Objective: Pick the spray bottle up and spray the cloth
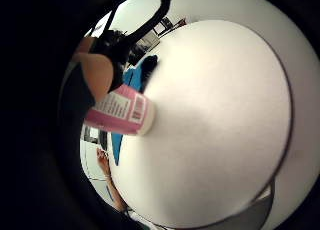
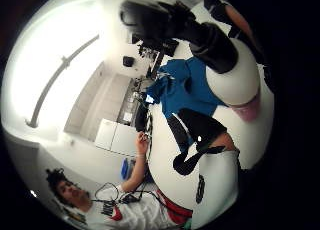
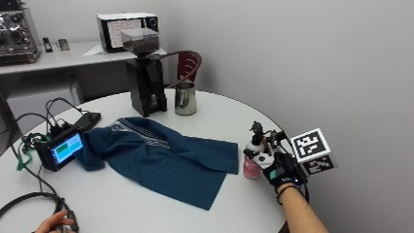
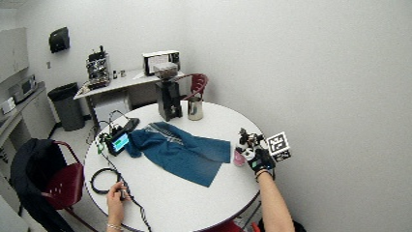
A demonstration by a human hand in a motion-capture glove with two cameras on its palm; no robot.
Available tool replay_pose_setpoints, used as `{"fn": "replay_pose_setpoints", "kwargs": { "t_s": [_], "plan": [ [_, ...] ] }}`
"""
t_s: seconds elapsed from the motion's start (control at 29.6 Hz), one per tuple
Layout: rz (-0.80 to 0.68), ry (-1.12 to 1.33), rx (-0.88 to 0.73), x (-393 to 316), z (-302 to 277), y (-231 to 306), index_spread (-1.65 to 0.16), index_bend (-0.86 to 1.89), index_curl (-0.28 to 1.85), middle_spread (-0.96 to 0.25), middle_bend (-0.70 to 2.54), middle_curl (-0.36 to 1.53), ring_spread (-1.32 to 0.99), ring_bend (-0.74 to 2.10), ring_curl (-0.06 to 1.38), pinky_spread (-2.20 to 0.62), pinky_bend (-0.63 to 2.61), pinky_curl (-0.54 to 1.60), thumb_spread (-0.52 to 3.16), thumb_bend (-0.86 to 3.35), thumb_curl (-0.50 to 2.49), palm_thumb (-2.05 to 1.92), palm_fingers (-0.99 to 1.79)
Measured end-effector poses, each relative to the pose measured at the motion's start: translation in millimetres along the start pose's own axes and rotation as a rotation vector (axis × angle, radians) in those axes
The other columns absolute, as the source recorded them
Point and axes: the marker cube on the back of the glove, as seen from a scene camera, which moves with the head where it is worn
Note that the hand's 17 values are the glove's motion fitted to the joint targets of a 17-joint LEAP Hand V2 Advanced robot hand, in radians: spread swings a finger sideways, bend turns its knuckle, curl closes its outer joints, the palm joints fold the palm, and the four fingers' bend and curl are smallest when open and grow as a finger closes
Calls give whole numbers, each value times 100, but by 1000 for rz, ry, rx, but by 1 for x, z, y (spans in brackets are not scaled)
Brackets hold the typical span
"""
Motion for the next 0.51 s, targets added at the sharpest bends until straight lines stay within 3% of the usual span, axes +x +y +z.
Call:
{"fn": "replay_pose_setpoints", "kwargs": {
  "t_s": [0.34, 0.51],
  "plan": [
    [128, -43, 101, 28, 25, 8, -29, 2, 14, -9, 37, 38, -9, 52, 37, 7, 47, 34, 100, 14, 31, 80, 82],
    [142, -60, 125, 48, 14, 19, -26, 13, 18, -11, 37, 39, -10, 51, 37, 7, 41, 33, 98, 14, 35, 87, 93]
  ]
}}
